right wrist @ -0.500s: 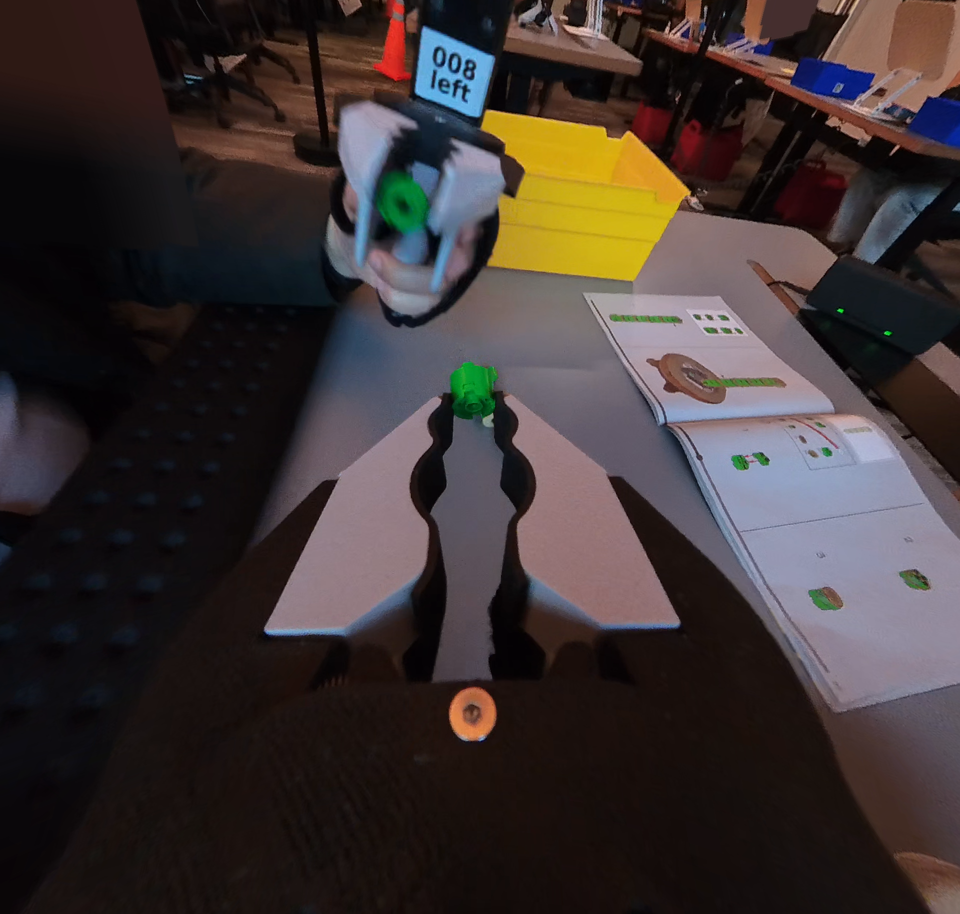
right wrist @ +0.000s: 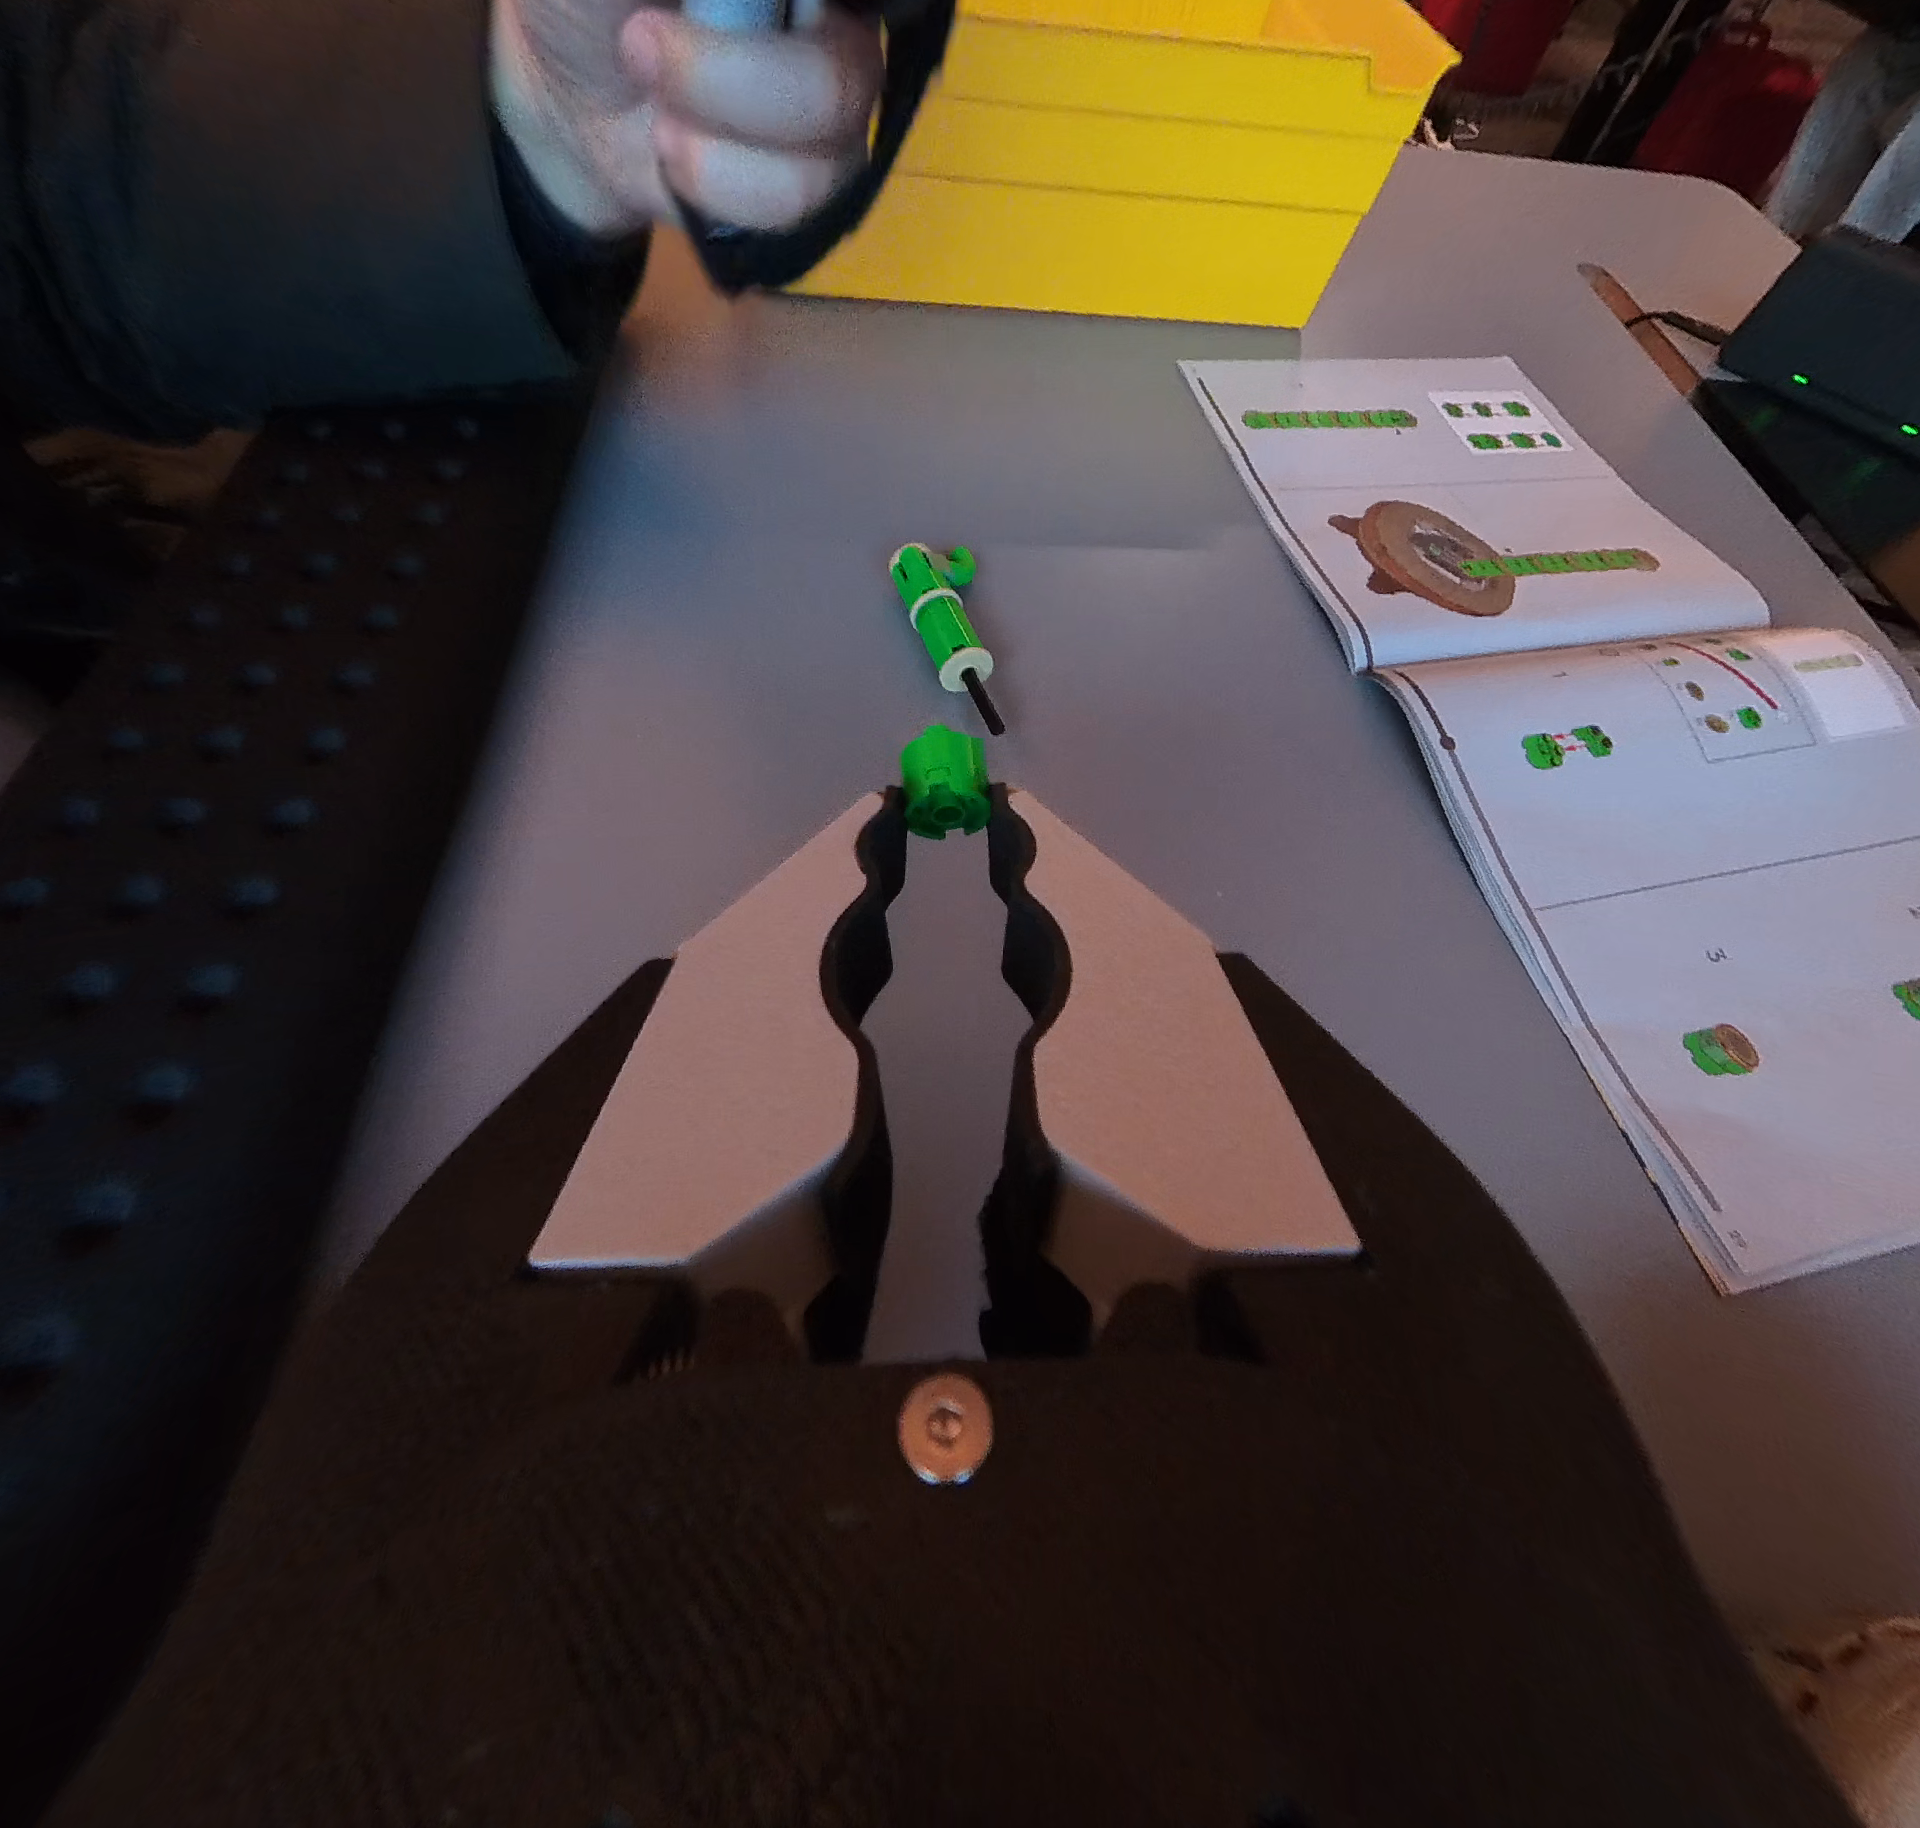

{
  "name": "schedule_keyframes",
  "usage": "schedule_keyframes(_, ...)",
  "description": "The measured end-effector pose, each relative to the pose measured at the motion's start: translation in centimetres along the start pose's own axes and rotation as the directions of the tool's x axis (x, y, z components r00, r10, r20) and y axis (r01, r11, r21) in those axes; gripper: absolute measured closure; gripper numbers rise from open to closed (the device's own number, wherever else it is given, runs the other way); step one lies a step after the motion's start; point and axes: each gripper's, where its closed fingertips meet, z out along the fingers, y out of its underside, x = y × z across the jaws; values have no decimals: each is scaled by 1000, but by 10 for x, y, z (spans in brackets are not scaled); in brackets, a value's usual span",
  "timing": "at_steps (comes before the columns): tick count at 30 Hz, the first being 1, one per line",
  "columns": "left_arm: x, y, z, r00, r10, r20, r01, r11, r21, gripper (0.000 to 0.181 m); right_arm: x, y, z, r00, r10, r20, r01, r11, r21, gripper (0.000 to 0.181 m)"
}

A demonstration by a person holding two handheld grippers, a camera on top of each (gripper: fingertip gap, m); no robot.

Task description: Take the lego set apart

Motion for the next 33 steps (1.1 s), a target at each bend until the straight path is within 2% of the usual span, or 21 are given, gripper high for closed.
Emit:
schedule_keyframes(1, -14, 4, -2, 973, 171, 157, -152, 980, -126, 168, 2, 1, 0, 1000, 0, -8, 0, 1000, -5, 167)
schedule_keyframes(3, -33, 1, -14, 816, 487, 312, -353, 846, -399, 167, 4, 5, 0, 1000, 1, -18, -2, 1000, -19, 167)
schedule_keyframes(5, -38, -6, -26, 663, 685, 302, -406, 667, -625, 167, 5, 7, 1, 1000, 4, -22, -4, 1000, -30, 167)
schedule_keyframes(7, -47, -11, -44, 516, 825, 231, -360, 454, -815, 167, 4, 9, 3, 1000, 3, -17, -4, 999, -40, 167)
schedule_keyframes(9, -53, -13, -64, 413, 903, 119, -269, 246, -931, 167, 3, 10, 5, 1000, -2, -15, 1, 999, -50, 167)
schedule_keyframes(10, -55, -13, -71, 378, 923, 67, -236, 166, -958, 167, 3, 11, 5, 1000, -4, -14, 3, 998, -58, 167)
schedule_keyframes(11, -54, -13, -75, 361, 932, 27, -215, 111, -970, 167, 3, 13, 6, 1000, -5, -14, 4, 998, -65, 167)
schedule_keyframes(13, -51, -11, -80, 359, 933, -6, -196, 69, -978, 167, 2, 15, 7, 1000, -6, -13, 5, 997, -75, 167)
schedule_keyframes(16, -48, -8, -89, 377, 926, 14, -177, 86, -980, 167, 2, 18, 8, 1000, 1, -11, -2, 996, -89, 167)
schedule_keyframes(18, -51, -11, -107, 372, 927, 56, -130, 111, -985, 167, 3, 21, 8, 1000, 5, -11, -7, 995, -104, 167)
schedule_keyframes(19, -57, -16, -127, 367, 925, 98, -81, 137, -987, 167, 3, 23, 9, 1000, 7, -11, -8, 994, -112, 167)
schedule_keyframes(21, -76, -19, -195, 395, 876, 276, 142, 239, -961, 167, 2, 25, 9, 1000, 5, -10, -6, 992, -122, 167)
schedule_keyframes(23, -94, -13, -265, 386, 762, 520, 371, 388, -844, 167, 1, 25, 10, 1000, 1, -6, -2, 992, -129, 167)
schedule_keyframes(25, -106, 0, -309, 352, 616, 705, 501, 512, -698, 167, 0, 25, 11, 1000, -7, -2, 7, 991, -133, 167)
schedule_keyframes(27, -112, 12, -327, 335, 557, 760, 524, 561, -641, 167, -1, 25, 12, 1000, -10, 3, 10, 990, -139, 167)
schedule_keyframes(28, -114, 17, -335, 319, 566, 760, 531, 558, -638, 167, -2, 26, 13, 1000, -9, 5, 10, 990, -143, 167)
schedule_keyframes(29, -115, 21, -344, 292, 582, 759, 554, 544, -630, 158, -2, 27, 13, 1000, -8, 5, 9, 989, -146, 167)
schedule_keyframes(30, -117, 22, -353, 255, 597, 761, 577, 538, -615, 138, -1, 28, 14, 1000, -6, 4, 7, 989, -148, 167)
schedule_keyframes(31, -119, 22, -357, 233, 589, 774, 589, 547, -594, 131, -1, 28, 14, 1000, -5, 2, 5, 989, -148, 167)
schedule_keyframes(33, -123, 16, -348, 235, 528, 816, 559, 614, -558, 128, 0, 28, 14, 1000, -4, -1, 3, 990, -144, 167)
